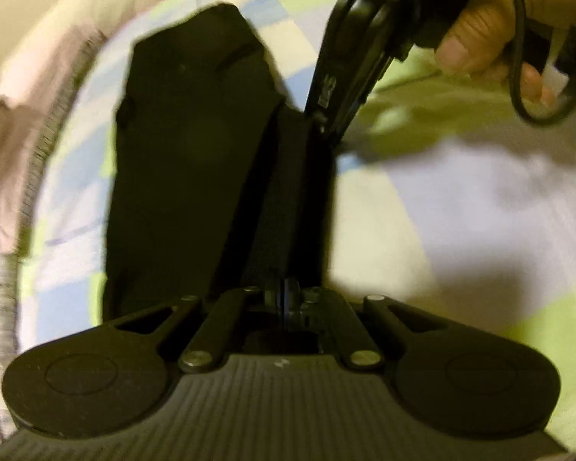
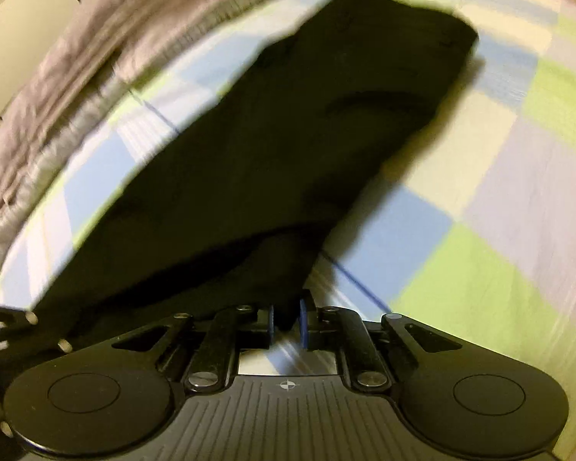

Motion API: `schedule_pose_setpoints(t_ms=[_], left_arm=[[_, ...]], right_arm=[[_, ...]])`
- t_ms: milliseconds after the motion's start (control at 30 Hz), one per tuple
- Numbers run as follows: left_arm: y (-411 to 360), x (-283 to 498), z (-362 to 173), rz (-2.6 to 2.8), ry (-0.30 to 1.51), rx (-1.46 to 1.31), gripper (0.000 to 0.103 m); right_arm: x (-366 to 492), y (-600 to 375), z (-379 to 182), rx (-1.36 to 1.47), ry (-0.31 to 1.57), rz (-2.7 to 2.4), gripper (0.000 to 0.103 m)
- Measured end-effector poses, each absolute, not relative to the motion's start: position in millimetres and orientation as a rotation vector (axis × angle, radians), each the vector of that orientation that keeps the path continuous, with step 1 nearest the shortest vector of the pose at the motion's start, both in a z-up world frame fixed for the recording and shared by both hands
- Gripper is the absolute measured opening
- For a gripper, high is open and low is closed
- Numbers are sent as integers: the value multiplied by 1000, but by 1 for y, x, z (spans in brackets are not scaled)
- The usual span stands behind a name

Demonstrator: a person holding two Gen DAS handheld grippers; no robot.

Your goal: Fold clothes

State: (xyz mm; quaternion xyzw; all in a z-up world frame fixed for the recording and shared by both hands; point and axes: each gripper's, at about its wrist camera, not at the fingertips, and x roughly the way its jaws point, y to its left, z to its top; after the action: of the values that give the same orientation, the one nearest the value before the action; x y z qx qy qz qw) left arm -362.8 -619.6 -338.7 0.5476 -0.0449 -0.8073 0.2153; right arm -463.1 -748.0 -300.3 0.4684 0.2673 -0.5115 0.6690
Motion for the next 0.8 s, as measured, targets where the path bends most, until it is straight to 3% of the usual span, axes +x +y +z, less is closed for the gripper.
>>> schedule_pose_setpoints(t_ms=[200,267,333,367,400,433,633,800], left_arm=[[-636,-331,-316,-2227,153,1478,13],[-648,-312,-307,-2201,241,1434,23],[-663,-294,-299,-2156,276,1385,24],[-671,-284,-295,-2133,293,1360,25],[-679,-277,-292,-2113,308,1334,25],[-689,-271,-291,-2091,322,1308,27],[-755,-266,-310,-1959,384,1232,30],[-789,-275,-343,-1865,485,1245,28]], right_arm=[[-484,-736,-280,1014,710,-1149,11],[-491,-735,-269,974,752,-1166,12],[-496,-737,-257,924,784,-1184,16],[-498,-739,-250,895,800,-1191,23],[-497,-744,-241,848,813,-1191,47],[-496,-749,-232,800,824,-1189,63],[-480,-816,-204,494,898,-1067,64],[-463,-898,-229,268,990,-912,64]])
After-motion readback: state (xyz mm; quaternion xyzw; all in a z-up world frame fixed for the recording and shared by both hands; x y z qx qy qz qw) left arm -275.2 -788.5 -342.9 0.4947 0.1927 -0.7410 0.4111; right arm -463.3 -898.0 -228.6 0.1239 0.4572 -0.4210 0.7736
